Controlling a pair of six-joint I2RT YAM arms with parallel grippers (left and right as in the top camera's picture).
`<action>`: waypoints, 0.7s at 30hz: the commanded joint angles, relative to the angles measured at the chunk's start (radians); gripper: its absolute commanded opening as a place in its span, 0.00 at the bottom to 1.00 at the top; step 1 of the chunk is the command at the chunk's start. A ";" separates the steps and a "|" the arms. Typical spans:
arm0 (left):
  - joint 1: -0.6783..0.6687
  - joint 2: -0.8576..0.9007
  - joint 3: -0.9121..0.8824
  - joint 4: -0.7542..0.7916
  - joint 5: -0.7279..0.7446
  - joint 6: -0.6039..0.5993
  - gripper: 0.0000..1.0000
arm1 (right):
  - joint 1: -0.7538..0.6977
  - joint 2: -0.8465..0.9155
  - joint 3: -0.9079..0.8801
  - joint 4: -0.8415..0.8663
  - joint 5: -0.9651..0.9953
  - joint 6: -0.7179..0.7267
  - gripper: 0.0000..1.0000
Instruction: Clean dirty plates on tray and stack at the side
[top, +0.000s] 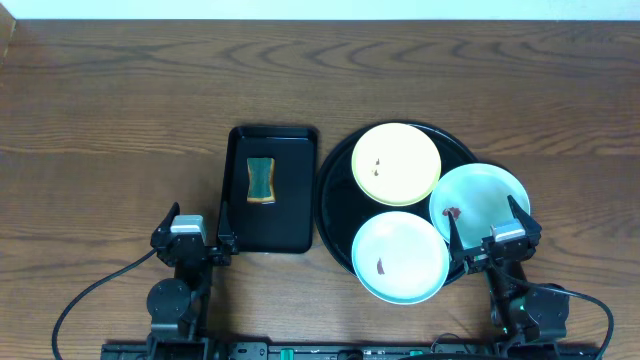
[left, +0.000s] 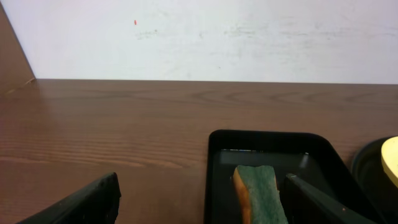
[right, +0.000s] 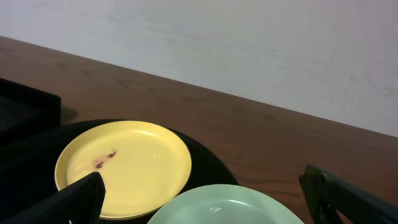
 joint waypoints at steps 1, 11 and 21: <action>0.005 -0.006 -0.014 -0.047 -0.013 0.009 0.83 | -0.010 -0.005 -0.002 -0.002 -0.019 0.015 0.99; 0.005 -0.006 -0.014 -0.047 -0.013 0.008 0.83 | -0.010 -0.005 -0.001 0.010 -0.101 0.303 0.99; 0.005 -0.006 -0.014 -0.045 -0.013 -0.010 0.83 | -0.010 0.041 0.260 -0.154 -0.058 0.397 0.99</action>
